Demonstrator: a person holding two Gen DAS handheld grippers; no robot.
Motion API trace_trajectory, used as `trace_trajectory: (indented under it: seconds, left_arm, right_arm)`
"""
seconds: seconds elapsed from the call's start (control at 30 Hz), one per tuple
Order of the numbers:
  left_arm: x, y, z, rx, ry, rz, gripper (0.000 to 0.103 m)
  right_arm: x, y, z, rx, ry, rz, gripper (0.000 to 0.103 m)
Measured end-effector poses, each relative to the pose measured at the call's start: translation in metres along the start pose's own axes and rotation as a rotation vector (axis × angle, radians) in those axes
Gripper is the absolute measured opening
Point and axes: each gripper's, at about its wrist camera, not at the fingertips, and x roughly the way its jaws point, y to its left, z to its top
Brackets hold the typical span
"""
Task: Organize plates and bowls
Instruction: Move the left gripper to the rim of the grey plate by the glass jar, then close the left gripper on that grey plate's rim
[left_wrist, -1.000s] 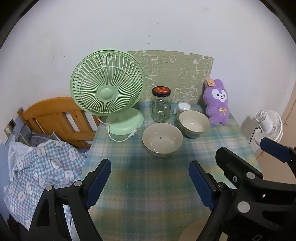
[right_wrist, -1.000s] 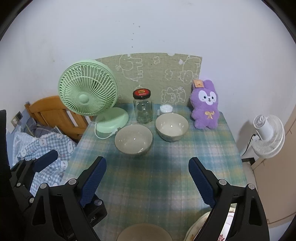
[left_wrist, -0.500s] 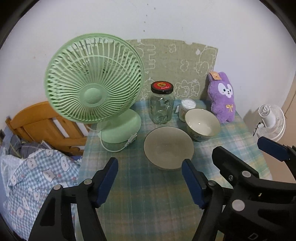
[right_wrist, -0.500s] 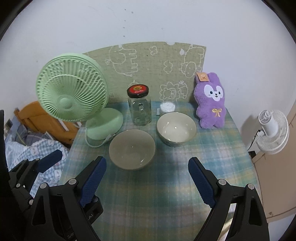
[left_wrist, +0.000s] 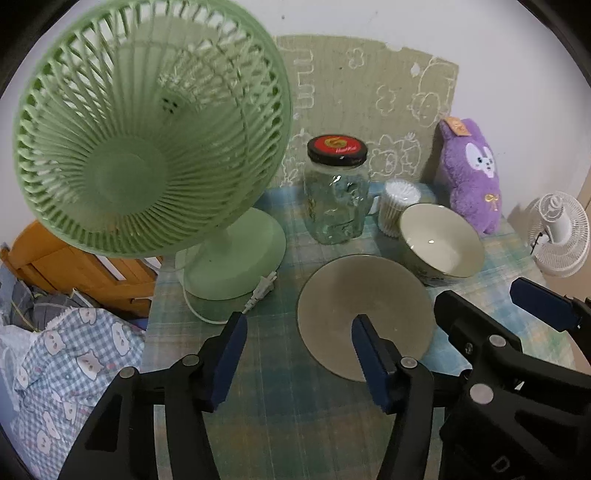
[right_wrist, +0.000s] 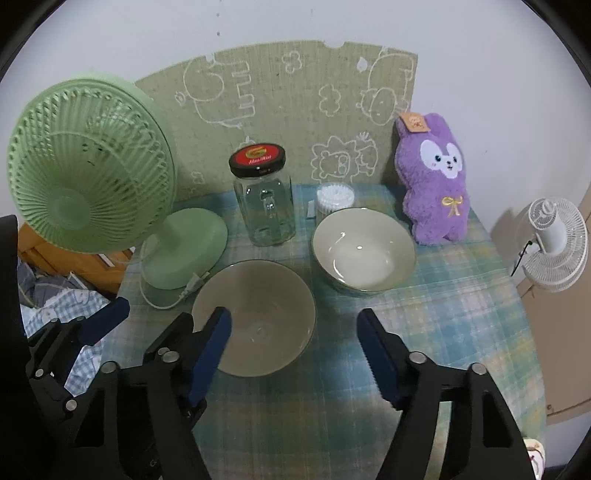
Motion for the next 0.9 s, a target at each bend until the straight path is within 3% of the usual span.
trace_trajectory:
  seconds: [0.4, 0.6, 0.9]
  left_arm:
    - [0.051, 0.004, -0.002, -0.011, 0.05, -0.006, 0.046]
    - [0.071, 0.005, -0.008, -0.014, 0.086, -0.007, 0.041]
    - [0.086, 0.003, -0.009, -0.02, 0.116, -0.006, 0.024]
  right_arm:
    - [0.059, -0.004, 0.001, 0.037, 0.057, -0.04, 0.059]
    - [0.082, -0.003, -0.004, 0.04, 0.093, -0.037, 0.046]
    - [0.099, -0.002, -0.007, 0.042, 0.121, -0.045, 0.03]
